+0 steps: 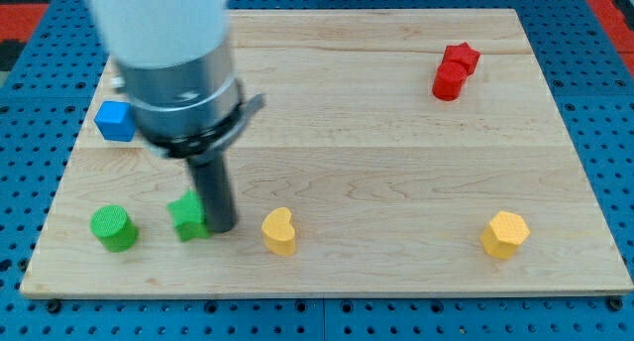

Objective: Drag the yellow heart parallel to the red circle

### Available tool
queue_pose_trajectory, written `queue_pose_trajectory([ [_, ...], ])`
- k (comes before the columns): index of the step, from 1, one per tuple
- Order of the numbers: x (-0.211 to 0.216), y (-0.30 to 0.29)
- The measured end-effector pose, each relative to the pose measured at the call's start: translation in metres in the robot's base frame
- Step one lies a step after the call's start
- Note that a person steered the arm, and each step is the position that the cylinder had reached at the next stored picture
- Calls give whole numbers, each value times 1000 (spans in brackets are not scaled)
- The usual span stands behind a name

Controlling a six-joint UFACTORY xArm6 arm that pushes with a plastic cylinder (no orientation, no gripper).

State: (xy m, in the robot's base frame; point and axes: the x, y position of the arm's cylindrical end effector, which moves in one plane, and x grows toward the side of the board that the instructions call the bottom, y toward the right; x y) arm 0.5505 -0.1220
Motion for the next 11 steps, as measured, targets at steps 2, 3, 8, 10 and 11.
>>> queue_pose_trajectory([
  [2,39,4],
  [3,44,69],
  [8,-68,109],
  [10,-157,-23],
  [11,-180,-24],
])
